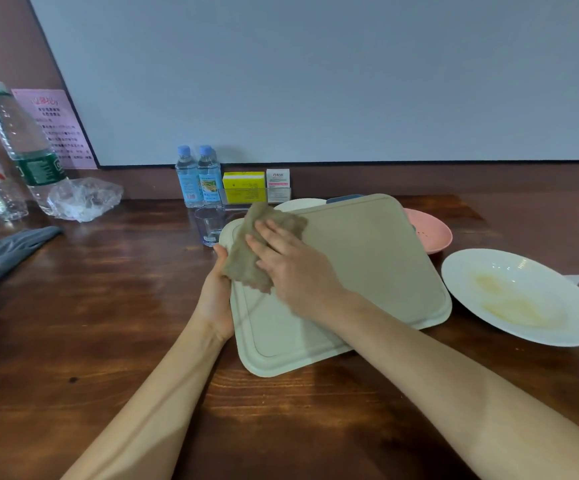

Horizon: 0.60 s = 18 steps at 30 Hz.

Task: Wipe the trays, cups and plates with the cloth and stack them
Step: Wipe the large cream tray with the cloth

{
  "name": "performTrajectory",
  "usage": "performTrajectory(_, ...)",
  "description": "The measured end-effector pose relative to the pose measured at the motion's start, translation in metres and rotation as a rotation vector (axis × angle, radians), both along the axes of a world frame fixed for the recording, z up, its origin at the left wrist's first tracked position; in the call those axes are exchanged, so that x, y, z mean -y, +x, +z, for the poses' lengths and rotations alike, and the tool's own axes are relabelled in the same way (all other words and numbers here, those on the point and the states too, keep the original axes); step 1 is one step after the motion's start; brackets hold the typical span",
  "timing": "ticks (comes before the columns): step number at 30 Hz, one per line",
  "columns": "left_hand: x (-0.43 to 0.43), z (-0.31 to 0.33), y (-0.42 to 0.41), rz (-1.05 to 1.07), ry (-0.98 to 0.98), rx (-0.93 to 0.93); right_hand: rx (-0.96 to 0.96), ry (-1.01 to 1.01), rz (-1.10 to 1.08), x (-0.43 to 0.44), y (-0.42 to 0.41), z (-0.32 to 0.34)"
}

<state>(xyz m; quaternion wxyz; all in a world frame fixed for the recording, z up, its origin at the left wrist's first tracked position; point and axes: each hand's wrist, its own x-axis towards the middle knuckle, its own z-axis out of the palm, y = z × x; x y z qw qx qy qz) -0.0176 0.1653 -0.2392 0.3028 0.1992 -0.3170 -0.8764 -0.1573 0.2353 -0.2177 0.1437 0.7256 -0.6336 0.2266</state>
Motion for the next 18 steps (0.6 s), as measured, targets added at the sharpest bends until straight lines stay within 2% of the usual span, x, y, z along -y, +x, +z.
performTrajectory(3,-0.002,0.001,0.003,0.015,-0.013,0.021,0.033,-0.020,-0.067,-0.007,-0.024,0.005)
performTrajectory(9,-0.001,0.002,0.002,0.066,-0.004,0.048,0.185,0.076,-0.491,-0.038,-0.129,0.013)
performTrajectory(12,-0.001,0.000,0.000,0.049,-0.011,0.057,0.230,0.077,-0.602,-0.046,-0.134,0.013)
performTrajectory(14,0.000,-0.001,-0.001,0.054,-0.010,0.059,0.219,0.065,-0.551,-0.040,-0.112,0.012)
performTrajectory(18,-0.001,0.000,0.002,0.089,-0.024,0.064,0.197,0.094,-0.270,-0.034,-0.043,-0.001)
